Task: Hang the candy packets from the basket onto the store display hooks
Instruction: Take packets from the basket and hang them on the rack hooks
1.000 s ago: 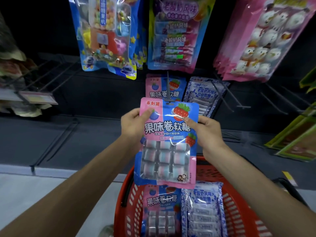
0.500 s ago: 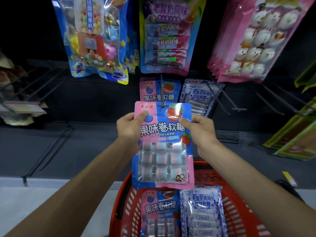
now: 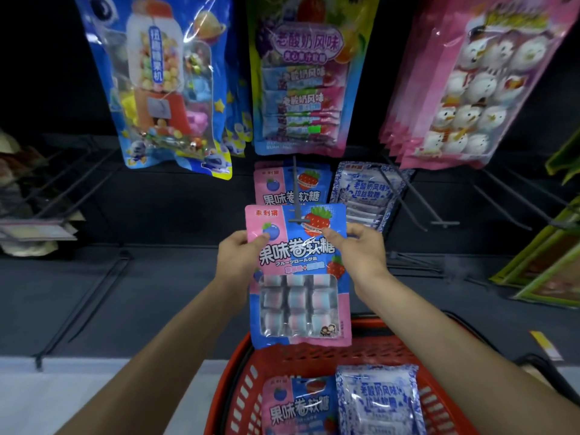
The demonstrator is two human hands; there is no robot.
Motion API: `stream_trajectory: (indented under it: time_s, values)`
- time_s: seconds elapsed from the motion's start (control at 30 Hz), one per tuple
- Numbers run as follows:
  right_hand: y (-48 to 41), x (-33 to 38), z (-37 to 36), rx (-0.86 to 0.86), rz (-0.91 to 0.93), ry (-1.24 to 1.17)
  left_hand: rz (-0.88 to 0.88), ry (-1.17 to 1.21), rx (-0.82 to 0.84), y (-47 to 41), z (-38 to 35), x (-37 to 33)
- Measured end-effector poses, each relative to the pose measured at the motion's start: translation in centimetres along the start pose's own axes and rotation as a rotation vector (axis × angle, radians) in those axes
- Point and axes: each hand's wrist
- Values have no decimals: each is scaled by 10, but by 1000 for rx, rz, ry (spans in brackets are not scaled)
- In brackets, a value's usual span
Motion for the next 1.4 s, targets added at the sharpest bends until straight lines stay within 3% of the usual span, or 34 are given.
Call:
stream_trajectory:
  time_s: [0.23,0.33,0.43,0.53,0.6,0.9,1.13,1.4]
  values:
    - [8,5,3,65,10,-77,44,-125,65,-6,7,9]
    - [13,-7,13,190,-16,4,114,-199,147,-11,13,10]
    - [23,-25,24,364,-63,80,292,-292,295,-9,19,7]
    - [32,-44,29,468,-69,227,425,-575,384,-14,32,8]
    - [32,-49,29,447,-59,213,425,-704,394,-21,39,10]
    - [-23,-40,-8,238,-113,142,143,-309,77,-53,19,24]
    - [-55,-58,-40,112,-163,228,-5,-371,-142,-75,2,57]
    - [-68,-57,-57,22,-120,296,-98,-342,-187,-90,-13,58]
Point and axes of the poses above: each hand's wrist, its own y-axis away from the middle knuckle, its own z-axis out of the back of the hand, x = y × z, and after that the axes turned 8 degrees about y, right-handed
